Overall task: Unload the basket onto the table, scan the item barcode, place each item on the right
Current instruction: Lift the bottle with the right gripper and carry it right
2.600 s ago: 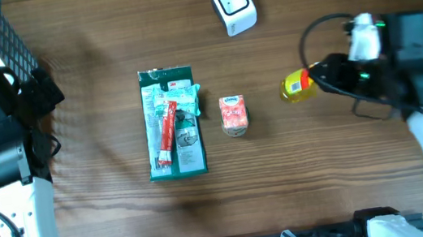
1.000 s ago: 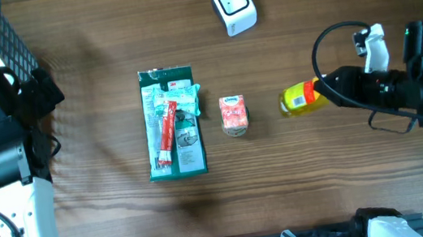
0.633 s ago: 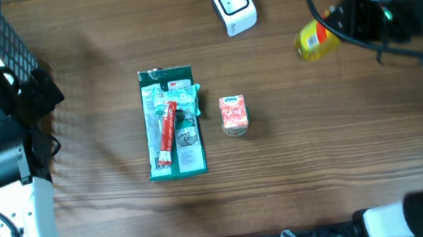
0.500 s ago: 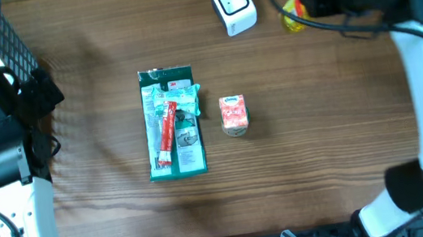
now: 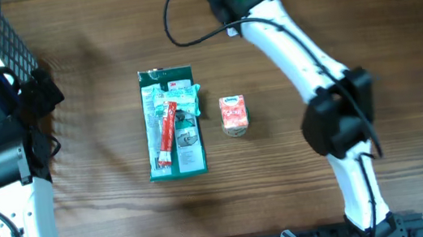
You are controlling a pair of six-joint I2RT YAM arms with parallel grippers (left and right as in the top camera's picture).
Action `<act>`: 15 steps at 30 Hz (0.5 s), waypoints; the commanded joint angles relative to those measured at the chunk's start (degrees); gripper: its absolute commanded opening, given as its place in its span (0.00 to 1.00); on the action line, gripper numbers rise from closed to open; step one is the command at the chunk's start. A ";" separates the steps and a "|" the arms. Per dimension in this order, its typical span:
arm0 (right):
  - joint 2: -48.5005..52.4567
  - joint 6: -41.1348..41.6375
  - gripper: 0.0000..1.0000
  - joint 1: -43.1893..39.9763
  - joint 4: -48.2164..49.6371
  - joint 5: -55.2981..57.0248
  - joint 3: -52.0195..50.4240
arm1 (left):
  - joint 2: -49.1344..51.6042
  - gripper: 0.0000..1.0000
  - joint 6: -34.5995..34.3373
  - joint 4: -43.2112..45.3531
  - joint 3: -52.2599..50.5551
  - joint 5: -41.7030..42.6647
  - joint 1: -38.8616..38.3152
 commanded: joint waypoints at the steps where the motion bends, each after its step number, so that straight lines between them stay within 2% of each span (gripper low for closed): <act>1: 3.39 -8.85 0.04 -0.04 5.49 11.08 1.20 | 2.25 1.00 -2.27 -3.02 -3.19 3.10 0.28; 6: 4.09 -7.87 0.04 0.46 11.15 11.04 1.20 | 2.25 1.00 -2.27 -3.02 -3.19 3.10 0.28; 11: 4.13 1.86 0.04 2.25 10.93 10.40 1.07 | 2.27 1.00 -2.27 -3.02 -3.19 3.10 0.28; 15: 4.13 5.81 0.04 3.43 9.88 10.40 1.07 | 2.25 1.00 -2.27 -3.02 -3.19 3.10 0.28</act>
